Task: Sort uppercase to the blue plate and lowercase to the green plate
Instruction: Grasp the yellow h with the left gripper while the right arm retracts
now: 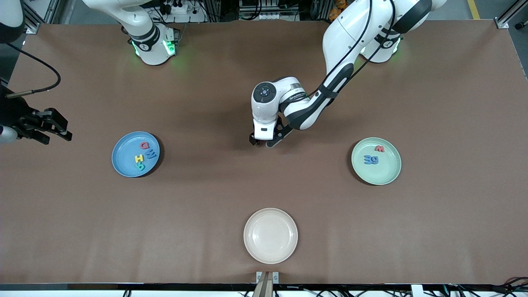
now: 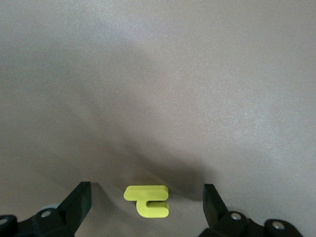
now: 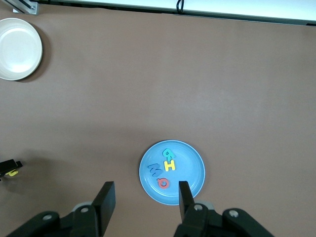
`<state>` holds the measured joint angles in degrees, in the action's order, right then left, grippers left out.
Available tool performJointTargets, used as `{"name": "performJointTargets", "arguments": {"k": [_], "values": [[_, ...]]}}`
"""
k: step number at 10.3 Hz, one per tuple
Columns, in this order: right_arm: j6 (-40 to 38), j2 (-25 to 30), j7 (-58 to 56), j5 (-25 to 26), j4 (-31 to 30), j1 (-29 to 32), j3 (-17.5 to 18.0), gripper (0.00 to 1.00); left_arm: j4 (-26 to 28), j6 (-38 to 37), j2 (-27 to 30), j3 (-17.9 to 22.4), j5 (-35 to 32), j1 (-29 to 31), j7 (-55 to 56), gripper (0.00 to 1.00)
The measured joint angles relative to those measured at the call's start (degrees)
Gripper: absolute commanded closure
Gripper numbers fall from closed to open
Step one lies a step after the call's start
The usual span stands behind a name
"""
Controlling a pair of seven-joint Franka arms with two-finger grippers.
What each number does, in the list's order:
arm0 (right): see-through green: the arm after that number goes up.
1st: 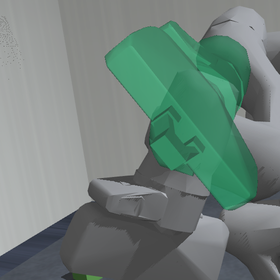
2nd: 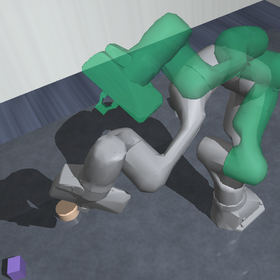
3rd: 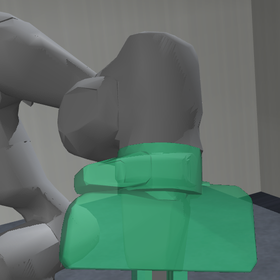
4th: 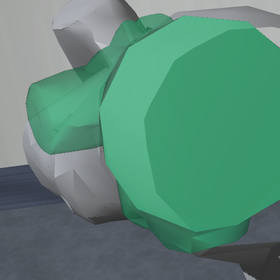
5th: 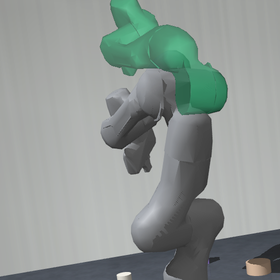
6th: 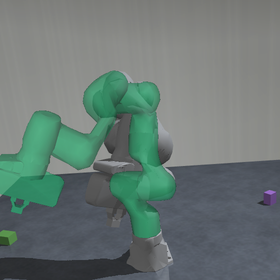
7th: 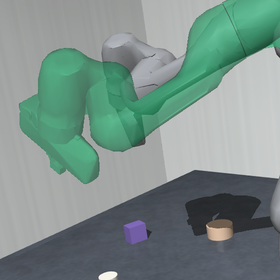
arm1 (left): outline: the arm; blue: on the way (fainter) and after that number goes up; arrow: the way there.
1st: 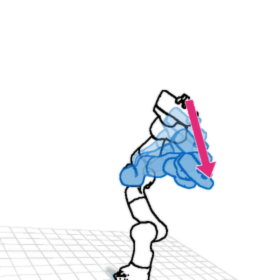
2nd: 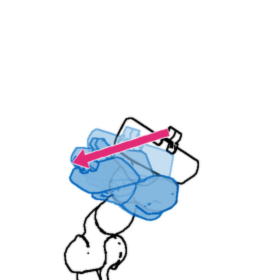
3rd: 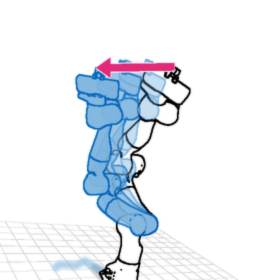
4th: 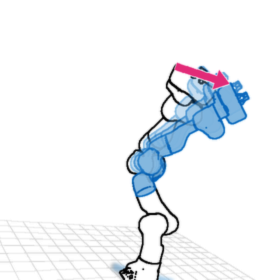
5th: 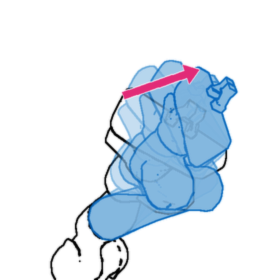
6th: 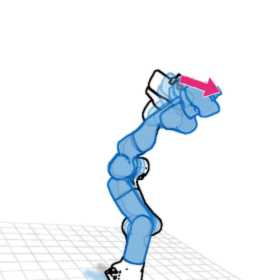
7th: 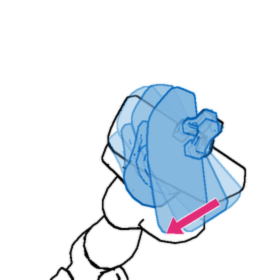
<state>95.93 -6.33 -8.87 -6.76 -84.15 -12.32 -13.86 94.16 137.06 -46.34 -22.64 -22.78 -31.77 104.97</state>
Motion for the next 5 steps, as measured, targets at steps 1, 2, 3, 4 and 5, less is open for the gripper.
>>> {"name": "performJointTargets", "arguments": {"k": [1, 2, 3, 4, 5], "values": [[-1.0, 0.0, 0.0, 0.0, 0.7, 0.2, 0.2, 0.39, 0.0, 0.0, 0.1, 0.0, 0.0, 0.0, 0.1, 0.00], [-2.1, 0.0, 0.0, 0.0, 1.5, 0.7, 0.8, 0.37, 0.0, 0.0, 0.1, 0.0, 0.0, 0.0, 0.1, 0.00], [-3.6, 0.0, 0.0, 0.0, 2.5, 1.7, 1.8, 0.37, 0.0, 0.0, 0.1, 0.0, 0.0, 0.0, 0.2, 0.00], [-5.6, 0.0, 0.0, 0.0, 3.9, 2.8, 3.1, 0.37, 0.0, 0.0, 0.1, 0.0, 0.0, -0.1, 0.2, 0.00], [-7.2, 0.0, 0.0, 0.0, 5.2, 3.4, 3.9, 0.36, 0.0, 0.0, 0.1, 0.0, 0.0, -0.1, 0.2, 0.00]]}}
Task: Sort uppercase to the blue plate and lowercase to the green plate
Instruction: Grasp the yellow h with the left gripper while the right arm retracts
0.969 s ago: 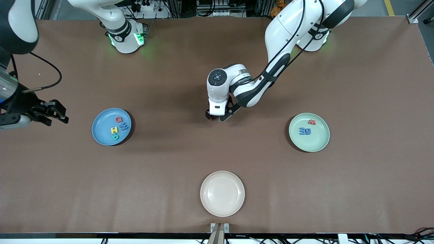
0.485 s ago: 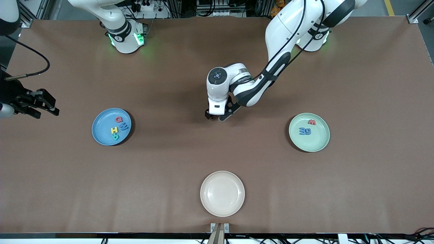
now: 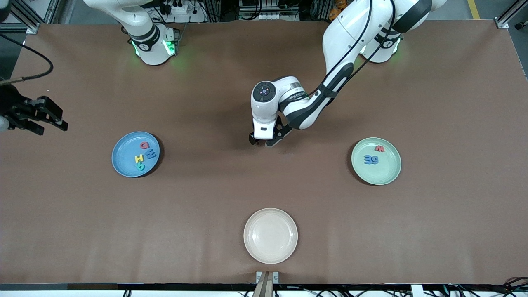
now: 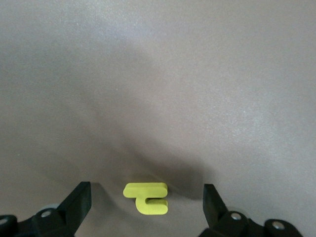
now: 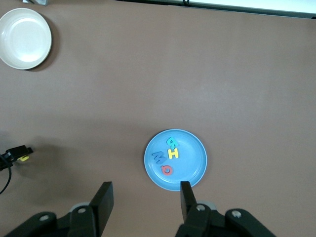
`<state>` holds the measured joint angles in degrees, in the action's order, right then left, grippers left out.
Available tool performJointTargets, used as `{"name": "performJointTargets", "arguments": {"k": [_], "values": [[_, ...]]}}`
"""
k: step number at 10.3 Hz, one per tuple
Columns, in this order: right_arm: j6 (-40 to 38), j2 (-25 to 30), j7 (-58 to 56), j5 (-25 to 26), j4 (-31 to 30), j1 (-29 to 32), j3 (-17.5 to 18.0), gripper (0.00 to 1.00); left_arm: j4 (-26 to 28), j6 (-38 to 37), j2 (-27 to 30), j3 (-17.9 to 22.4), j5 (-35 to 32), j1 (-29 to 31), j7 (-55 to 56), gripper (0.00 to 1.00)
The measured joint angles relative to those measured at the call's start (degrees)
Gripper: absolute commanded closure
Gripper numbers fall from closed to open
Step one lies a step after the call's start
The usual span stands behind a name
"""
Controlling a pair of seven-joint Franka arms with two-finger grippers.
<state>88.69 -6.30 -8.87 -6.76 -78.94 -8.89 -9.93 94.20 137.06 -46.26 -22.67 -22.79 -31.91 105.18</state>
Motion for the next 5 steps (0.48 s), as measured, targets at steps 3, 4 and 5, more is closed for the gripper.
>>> {"name": "performJointTargets", "arguments": {"k": [3, 4, 5], "values": [[-5.7, 0.1, 0.1, 0.0, 5.3, 2.3, 2.7, 0.00, 0.1, 0.0, 0.0, 0.0, 0.0, -0.3, 0.1, 0.76], [-7.4, 0.1, 0.7, 0.1, 6.6, 2.6, 3.1, 0.00, 0.2, 0.0, 0.0, 0.0, 0.0, -0.3, 0.1, 1.00], [-8.2, 0.1, 2.1, 0.7, 7.3, 2.6, 3.4, 0.00, 0.2, 0.0, 0.0, 0.0, 0.0, -0.3, 0.1, 1.00]]}}
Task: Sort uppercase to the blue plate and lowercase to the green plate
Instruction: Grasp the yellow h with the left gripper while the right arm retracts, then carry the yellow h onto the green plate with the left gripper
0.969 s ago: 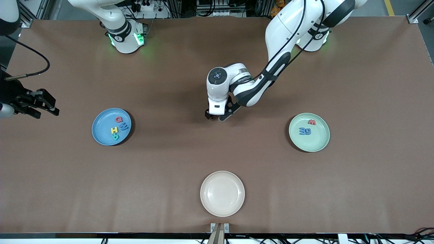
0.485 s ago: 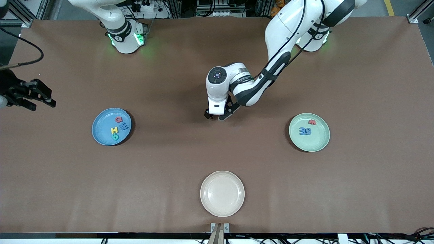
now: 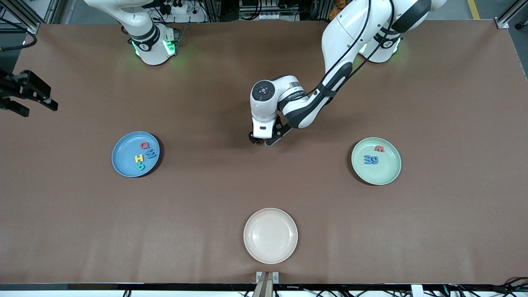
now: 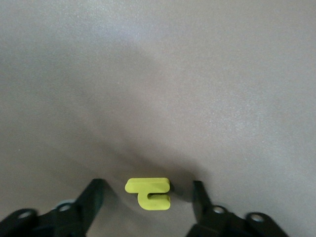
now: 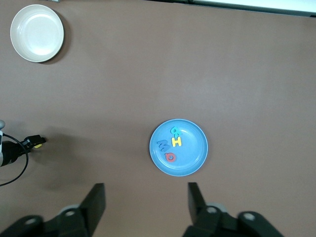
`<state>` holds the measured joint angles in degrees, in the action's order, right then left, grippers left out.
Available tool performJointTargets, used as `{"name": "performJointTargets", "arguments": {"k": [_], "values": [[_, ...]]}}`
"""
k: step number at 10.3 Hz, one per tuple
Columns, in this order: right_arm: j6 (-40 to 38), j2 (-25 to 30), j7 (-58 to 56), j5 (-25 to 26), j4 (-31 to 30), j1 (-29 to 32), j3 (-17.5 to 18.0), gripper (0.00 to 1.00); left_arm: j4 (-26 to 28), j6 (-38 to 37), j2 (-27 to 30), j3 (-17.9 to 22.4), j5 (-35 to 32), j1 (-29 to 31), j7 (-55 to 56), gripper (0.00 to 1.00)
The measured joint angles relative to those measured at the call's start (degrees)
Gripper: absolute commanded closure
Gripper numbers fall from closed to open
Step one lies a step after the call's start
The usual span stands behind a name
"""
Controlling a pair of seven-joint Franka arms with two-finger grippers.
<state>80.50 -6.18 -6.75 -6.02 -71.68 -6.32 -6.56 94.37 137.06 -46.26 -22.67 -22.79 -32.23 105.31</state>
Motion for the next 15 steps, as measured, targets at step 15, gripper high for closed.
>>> {"name": "performJointTargets", "arguments": {"k": [15], "values": [[-7.8, -4.2, 14.0, 3.6, -8.5, 4.1, 4.0, 0.00, 2.2, -15.1, 8.6, 0.8, -0.3, 22.4, -13.4, 1.00]]}}
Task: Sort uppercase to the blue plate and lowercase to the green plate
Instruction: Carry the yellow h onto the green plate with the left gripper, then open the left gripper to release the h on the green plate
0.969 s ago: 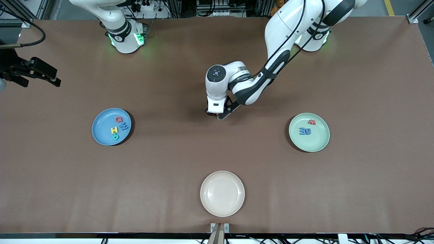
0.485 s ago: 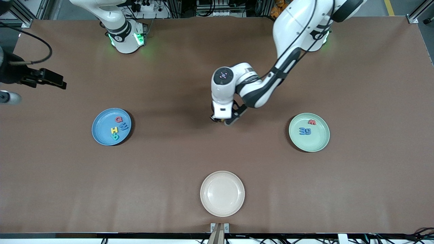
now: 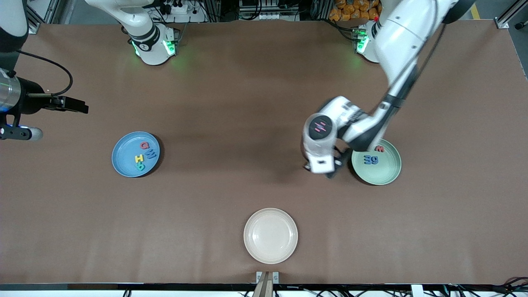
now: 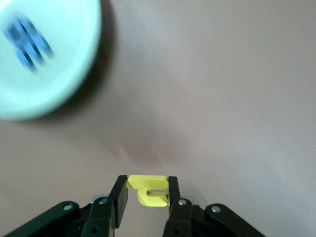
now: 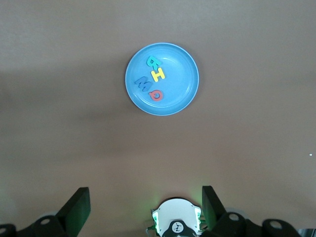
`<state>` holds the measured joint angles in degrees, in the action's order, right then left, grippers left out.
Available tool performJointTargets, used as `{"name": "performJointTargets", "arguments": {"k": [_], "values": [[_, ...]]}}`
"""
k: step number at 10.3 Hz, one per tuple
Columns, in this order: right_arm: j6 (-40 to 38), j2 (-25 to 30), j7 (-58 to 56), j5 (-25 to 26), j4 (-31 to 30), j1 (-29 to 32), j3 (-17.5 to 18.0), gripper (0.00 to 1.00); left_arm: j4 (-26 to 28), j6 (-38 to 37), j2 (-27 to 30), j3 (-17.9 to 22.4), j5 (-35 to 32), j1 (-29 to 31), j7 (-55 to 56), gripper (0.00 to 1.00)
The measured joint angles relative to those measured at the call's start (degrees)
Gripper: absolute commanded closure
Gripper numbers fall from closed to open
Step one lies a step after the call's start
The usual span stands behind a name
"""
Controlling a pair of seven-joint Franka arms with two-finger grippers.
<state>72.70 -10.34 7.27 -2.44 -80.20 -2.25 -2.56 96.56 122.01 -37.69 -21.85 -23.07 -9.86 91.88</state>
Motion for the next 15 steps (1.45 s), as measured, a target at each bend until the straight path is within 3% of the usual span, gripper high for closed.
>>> {"name": "performJointTargets", "arguments": {"k": [6, 7, 9, 15], "values": [[0.0, -0.2, 0.0, 0.0, -0.4, 0.6, 0.1, 0.00, 3.4, -8.2, 1.5, -2.5, 0.0, 15.8, -11.6, 1.00], [0.0, -0.2, 0.0, 0.0, -0.4, 0.7, 0.1, 0.00, 4.0, -10.1, 2.1, -4.1, 0.0, 18.5, -12.9, 0.01], [0.0, -0.2, 0.0, 0.0, -0.4, 0.8, 0.1, 0.00, 4.8, -13.0, 3.2, -6.3, 0.0, 21.9, -14.1, 0.00], [0.5, -0.5, -0.9, 0.0, -0.4, 2.1, 0.1, 0.00, 2.6, -13.0, 5.4, -8.1, 0.0, 22.6, -14.2, 0.00]]}}
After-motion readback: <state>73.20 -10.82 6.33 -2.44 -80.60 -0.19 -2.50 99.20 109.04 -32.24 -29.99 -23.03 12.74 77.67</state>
